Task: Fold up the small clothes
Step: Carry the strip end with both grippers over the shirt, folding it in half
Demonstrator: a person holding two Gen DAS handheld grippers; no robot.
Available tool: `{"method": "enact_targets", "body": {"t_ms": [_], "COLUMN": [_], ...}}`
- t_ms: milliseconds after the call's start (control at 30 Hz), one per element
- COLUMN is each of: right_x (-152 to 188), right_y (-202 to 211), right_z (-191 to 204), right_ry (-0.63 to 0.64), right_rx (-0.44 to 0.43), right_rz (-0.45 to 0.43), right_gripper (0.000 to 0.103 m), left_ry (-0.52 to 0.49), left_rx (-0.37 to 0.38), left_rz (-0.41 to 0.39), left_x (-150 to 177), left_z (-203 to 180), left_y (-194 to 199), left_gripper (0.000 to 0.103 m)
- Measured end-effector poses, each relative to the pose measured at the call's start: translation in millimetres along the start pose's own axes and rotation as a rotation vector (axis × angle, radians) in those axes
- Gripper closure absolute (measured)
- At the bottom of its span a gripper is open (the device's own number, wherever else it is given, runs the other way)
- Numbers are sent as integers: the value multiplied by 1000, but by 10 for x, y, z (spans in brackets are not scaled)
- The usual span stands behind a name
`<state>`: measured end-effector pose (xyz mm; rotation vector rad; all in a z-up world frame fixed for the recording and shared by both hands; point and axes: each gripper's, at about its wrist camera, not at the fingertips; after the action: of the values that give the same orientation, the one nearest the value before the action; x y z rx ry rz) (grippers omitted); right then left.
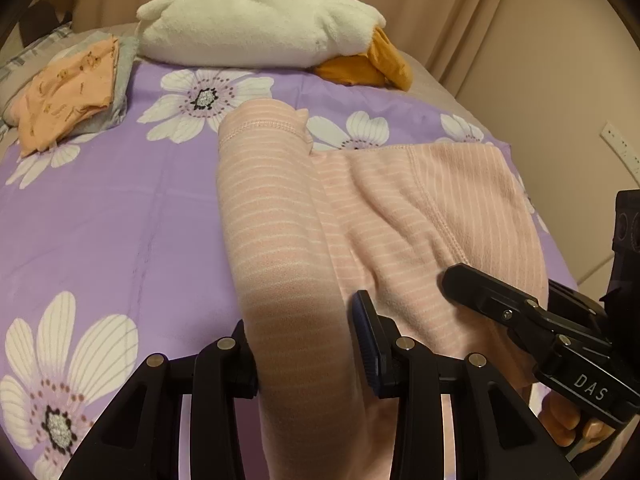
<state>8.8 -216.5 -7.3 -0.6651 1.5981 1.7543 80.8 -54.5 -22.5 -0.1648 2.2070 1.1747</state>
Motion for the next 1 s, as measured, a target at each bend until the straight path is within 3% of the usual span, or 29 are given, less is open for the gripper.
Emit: {"method": "enact_targets", "body": {"t_ms": [1000], "right_x": [31], "right_y": [-479], "right_z": [-90], "right_ry": [-18], "right_rx": [14], "right_rz": [82], "right_gripper": [79], "left_ry": [42], "left_rx": [-12], "left_rz": [79], "left_x": [-30], "left_z": [260], "left_y": [-381], "left_gripper": [66]}}
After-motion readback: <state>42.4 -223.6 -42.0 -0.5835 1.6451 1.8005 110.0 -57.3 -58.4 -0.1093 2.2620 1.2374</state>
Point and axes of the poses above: each gripper's, at about its wrist camera, not at the fingertips, and y roughly against the way its jaws point, z to its left, x to its underside, and after that the axes turned 12 degrees about x, right-handed
